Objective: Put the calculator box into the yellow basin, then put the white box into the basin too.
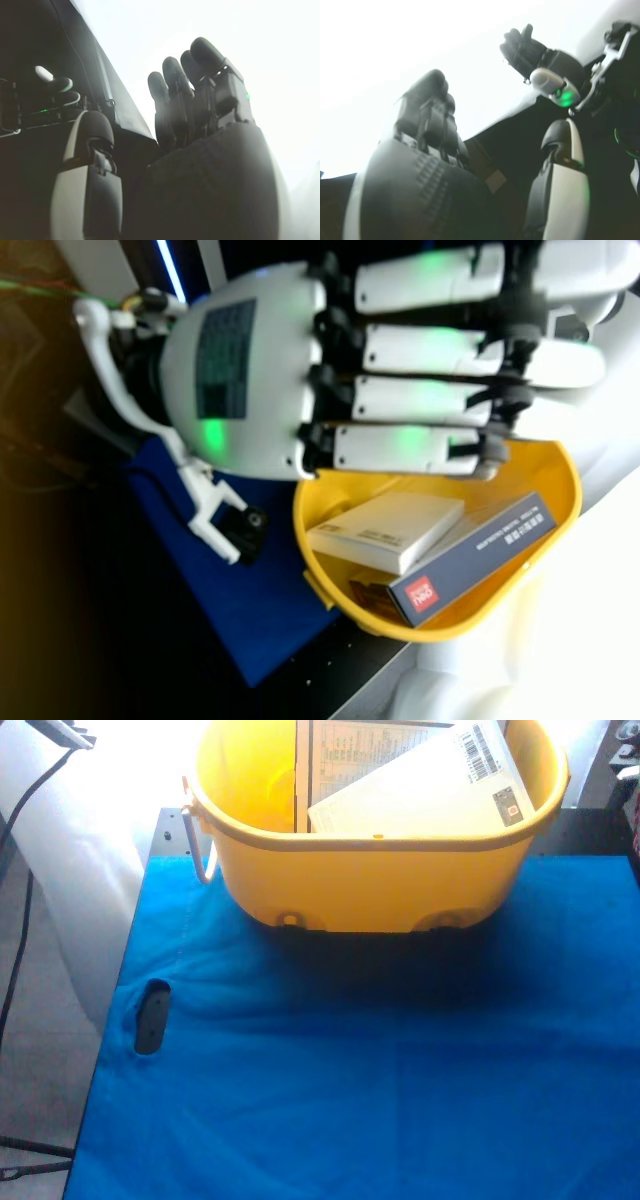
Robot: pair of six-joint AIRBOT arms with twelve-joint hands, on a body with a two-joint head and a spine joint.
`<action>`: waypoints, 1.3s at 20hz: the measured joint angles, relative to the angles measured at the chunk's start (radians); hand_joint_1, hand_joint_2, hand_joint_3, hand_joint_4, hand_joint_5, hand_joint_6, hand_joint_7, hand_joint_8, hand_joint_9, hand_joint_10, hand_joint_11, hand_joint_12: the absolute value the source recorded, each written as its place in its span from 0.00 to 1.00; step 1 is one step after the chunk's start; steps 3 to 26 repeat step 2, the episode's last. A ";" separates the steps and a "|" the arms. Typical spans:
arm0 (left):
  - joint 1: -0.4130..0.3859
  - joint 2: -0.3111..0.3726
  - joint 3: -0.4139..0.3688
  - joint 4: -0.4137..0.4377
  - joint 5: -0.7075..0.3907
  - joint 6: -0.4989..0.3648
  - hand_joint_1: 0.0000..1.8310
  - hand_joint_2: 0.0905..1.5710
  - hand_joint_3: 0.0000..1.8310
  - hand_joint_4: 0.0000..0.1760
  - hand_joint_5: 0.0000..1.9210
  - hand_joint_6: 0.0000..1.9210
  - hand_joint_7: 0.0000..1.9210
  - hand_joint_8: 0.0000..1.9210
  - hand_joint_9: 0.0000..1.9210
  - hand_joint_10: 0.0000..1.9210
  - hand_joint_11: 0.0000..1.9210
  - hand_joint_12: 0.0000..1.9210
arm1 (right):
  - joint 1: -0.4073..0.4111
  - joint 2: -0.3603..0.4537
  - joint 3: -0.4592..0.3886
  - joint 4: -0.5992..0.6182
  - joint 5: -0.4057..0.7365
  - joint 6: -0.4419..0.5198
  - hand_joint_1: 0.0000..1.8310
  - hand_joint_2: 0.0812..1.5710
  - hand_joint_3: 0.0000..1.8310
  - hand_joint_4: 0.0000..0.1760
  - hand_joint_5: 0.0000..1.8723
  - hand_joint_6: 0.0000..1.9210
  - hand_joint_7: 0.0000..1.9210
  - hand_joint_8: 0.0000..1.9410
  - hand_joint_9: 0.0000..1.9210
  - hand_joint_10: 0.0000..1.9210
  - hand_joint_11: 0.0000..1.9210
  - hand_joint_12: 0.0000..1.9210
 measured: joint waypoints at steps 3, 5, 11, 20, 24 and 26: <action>0.000 0.000 -0.001 0.000 0.001 0.000 0.28 0.78 0.00 0.00 0.22 0.06 0.15 0.00 0.04 0.18 0.00 0.24 | 0.000 0.000 0.000 0.000 0.002 0.000 0.45 0.54 0.00 0.00 0.05 0.01 0.00 0.00 0.00 0.00 0.00 0.02; 0.000 0.000 -0.001 0.000 0.001 0.000 0.28 0.78 0.00 0.00 0.22 0.06 0.15 0.00 0.04 0.18 0.00 0.24 | 0.000 0.000 0.000 0.000 0.002 0.000 0.45 0.54 0.00 0.00 0.05 0.01 0.00 0.00 0.00 0.00 0.00 0.02; 0.000 0.000 -0.001 0.000 0.001 0.000 0.28 0.78 0.00 0.00 0.22 0.06 0.15 0.00 0.04 0.18 0.00 0.24 | 0.000 0.000 0.000 0.000 0.002 0.000 0.45 0.54 0.00 0.00 0.05 0.01 0.00 0.00 0.00 0.00 0.00 0.02; 0.000 0.000 -0.001 0.000 0.001 0.000 0.28 0.78 0.00 0.00 0.22 0.06 0.15 0.00 0.04 0.18 0.00 0.24 | 0.000 0.000 0.000 0.000 0.002 0.000 0.45 0.54 0.00 0.00 0.05 0.01 0.00 0.00 0.00 0.00 0.00 0.02; 0.000 0.000 -0.001 0.000 0.001 0.000 0.28 0.78 0.00 0.00 0.22 0.06 0.15 0.00 0.04 0.18 0.00 0.24 | 0.000 0.000 0.000 0.000 0.002 0.000 0.45 0.54 0.00 0.00 0.05 0.01 0.00 0.00 0.00 0.00 0.00 0.02; 0.000 0.000 -0.001 0.000 0.001 0.000 0.28 0.78 0.00 0.00 0.22 0.06 0.15 0.00 0.04 0.18 0.00 0.24 | 0.000 0.000 0.000 0.000 0.002 0.000 0.45 0.54 0.00 0.00 0.05 0.01 0.00 0.00 0.00 0.00 0.00 0.02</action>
